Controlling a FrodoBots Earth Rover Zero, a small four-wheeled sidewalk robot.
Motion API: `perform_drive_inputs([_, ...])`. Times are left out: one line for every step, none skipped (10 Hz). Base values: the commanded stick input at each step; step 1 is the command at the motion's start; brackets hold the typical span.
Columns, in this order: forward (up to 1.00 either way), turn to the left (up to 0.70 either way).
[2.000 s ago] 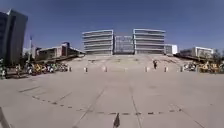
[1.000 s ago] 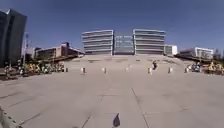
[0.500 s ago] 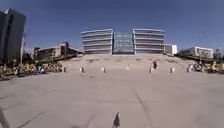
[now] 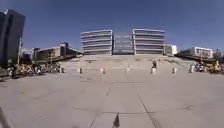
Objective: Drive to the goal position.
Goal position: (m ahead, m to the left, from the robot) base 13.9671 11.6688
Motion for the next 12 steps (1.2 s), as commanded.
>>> perform_drive_inputs([0.7,-0.01])
perform_drive_inputs([0.7,-0.01])
perform_drive_inputs([0.7,-0.01])
perform_drive_inputs([0.7,-0.02])
perform_drive_inputs([0.7,-0.02])
perform_drive_inputs([0.7,-0.02])
perform_drive_inputs([0.7,-0.02])
perform_drive_inputs([0.7,-0.02])
perform_drive_inputs([0.7,-0.06])
perform_drive_inputs([0.7,-0.09])
perform_drive_inputs([0.7,-0.04])
perform_drive_inputs([0.7,-0.02])
